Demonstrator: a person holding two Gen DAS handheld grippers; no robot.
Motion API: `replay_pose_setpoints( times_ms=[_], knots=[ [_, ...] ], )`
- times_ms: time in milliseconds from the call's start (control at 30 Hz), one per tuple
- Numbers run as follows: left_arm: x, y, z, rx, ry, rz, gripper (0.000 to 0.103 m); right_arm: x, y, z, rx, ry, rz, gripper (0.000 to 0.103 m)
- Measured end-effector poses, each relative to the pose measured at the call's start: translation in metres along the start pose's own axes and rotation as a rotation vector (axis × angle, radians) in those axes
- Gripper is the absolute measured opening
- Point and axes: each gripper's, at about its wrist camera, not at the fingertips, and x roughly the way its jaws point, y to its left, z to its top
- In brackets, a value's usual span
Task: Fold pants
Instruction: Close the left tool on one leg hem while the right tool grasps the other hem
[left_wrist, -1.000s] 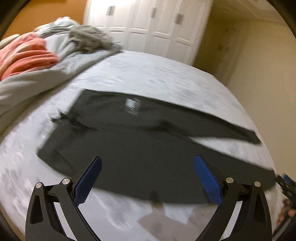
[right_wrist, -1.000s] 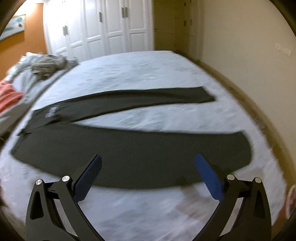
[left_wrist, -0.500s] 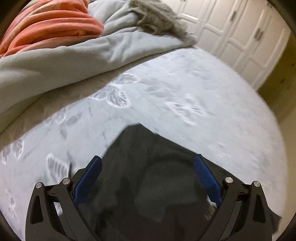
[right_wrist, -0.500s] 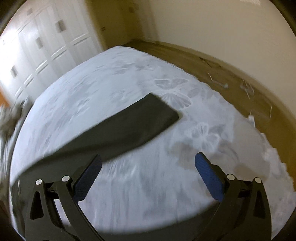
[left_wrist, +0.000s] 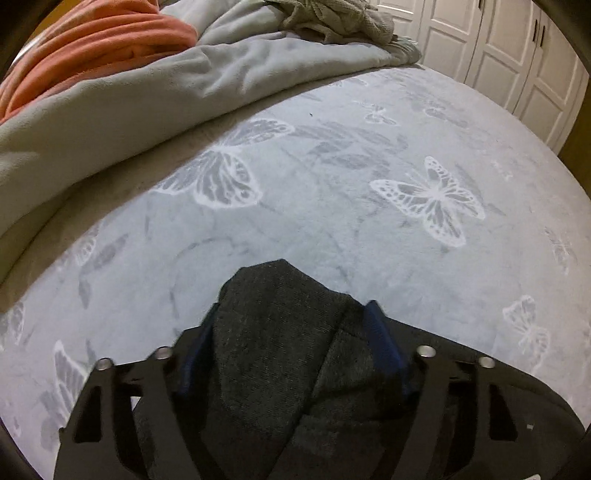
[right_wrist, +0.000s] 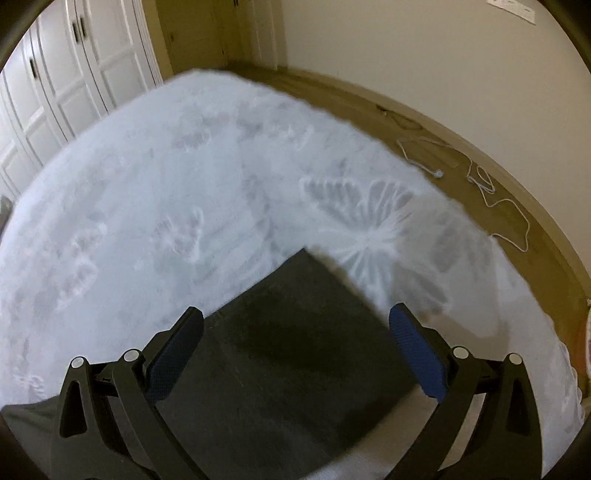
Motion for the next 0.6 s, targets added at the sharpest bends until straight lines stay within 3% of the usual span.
replay_pose_setpoints(
  times_ms=[33, 67, 100, 133, 167, 267, 433, 500, 600],
  knots=[
    [-0.001, -0.001, 0.001, 0.008, 0.0, 0.0, 0.055, 0.002, 0.0, -0.002, -0.008, -0.007, -0.006, 0.088],
    [-0.003, -0.002, 0.002, 0.016, 0.006, -0.018, 0.043, -0.005, 0.001, -0.005, -0.016, -0.067, 0.017, 0.062],
    [-0.004, -0.002, 0.004, 0.013, 0.012, -0.035, 0.038, -0.008, -0.001, -0.006, -0.011, -0.077, 0.029, 0.046],
    [-0.007, -0.002, 0.006, 0.006, 0.019, -0.054, 0.028, -0.015, -0.005, -0.005, 0.01, -0.078, 0.073, 0.005],
    [-0.011, -0.001, 0.007, -0.005, 0.029, -0.077, 0.022, -0.022, -0.01, -0.004, 0.035, -0.081, 0.121, 0.002],
    [-0.04, 0.009, 0.008, -0.027, 0.024, -0.163, 0.018, -0.069, -0.022, -0.007, 0.015, -0.185, 0.196, 0.002],
    [-0.136, 0.054, -0.006, -0.015, -0.058, -0.383, 0.017, -0.165, -0.062, -0.033, -0.03, -0.319, 0.317, 0.002],
    [-0.177, 0.077, -0.025, 0.033, -0.105, -0.416, 0.017, -0.204, -0.086, -0.059, -0.057, -0.37, 0.359, 0.002],
    [-0.22, 0.114, -0.058, 0.091, -0.149, -0.44, 0.017, -0.233, -0.111, -0.1, -0.123, -0.393, 0.356, 0.002]
  ],
)
